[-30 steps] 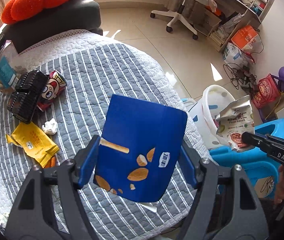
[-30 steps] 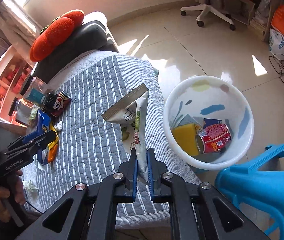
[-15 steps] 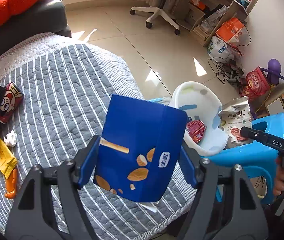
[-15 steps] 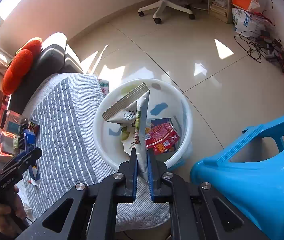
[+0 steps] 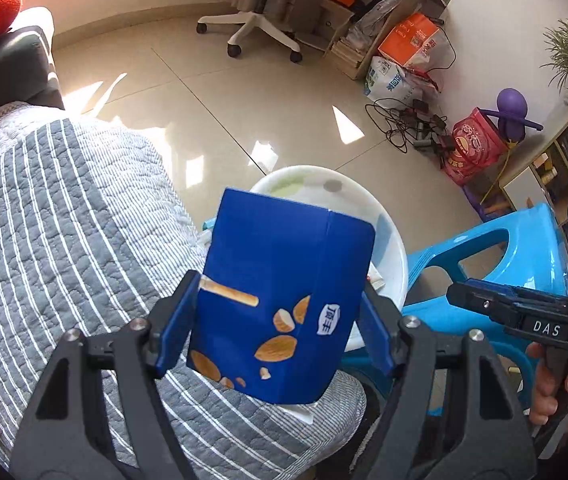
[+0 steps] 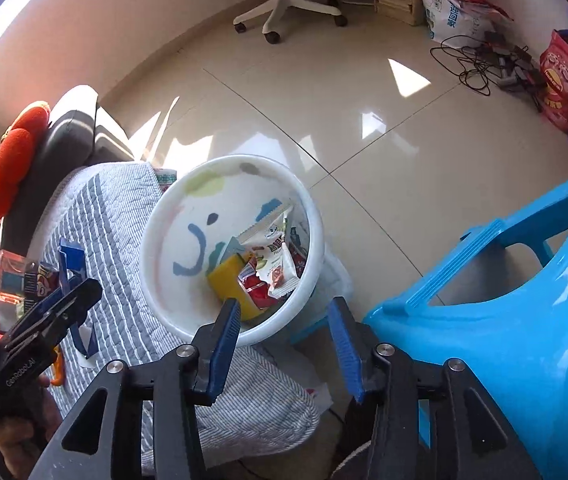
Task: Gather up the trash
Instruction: 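Drop the white wrapper into the white bucket with right gripper while left carries blue box, then lower the blue box into the white bucket and open the left gripper, then grasp the crumpled tissue with left gripper while right grasps the orange carrot-shaped snack, then drop the orange snack into the bucket with right gripper while left carries the tissue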
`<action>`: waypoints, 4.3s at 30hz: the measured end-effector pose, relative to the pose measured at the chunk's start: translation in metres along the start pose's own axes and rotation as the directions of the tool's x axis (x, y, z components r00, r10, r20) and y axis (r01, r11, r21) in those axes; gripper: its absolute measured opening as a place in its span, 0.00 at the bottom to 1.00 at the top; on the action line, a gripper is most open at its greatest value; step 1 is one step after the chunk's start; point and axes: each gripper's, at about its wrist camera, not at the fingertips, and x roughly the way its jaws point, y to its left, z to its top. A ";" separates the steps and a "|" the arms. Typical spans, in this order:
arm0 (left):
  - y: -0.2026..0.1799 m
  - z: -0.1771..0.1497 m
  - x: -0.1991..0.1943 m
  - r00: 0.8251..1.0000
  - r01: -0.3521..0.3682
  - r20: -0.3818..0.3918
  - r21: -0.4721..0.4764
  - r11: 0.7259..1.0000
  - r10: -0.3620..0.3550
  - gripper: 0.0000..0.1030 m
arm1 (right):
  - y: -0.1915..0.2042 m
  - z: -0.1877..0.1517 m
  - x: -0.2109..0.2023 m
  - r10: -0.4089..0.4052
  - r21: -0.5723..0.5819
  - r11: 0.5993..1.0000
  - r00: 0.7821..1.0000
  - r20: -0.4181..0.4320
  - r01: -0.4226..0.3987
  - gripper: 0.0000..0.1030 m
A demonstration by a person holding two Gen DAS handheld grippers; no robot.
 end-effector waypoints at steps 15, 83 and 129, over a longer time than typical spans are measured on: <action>-0.017 0.013 0.030 0.999 0.004 0.038 0.079 0.997 -0.007 0.78 | -0.029 -0.015 -0.024 -0.047 -0.013 0.999 0.998 0.037 0.047 0.49; 0.367 -0.296 -0.208 0.770 -0.604 -0.532 -0.432 0.670 0.352 0.93 | 0.316 -0.136 0.058 -0.038 -0.625 0.781 0.997 -0.074 -0.017 0.78; 0.343 -0.230 -0.242 0.874 -0.480 -0.192 -0.484 0.732 0.446 0.20 | 0.457 -0.188 0.165 0.083 -0.581 0.785 0.966 -0.245 -0.215 0.22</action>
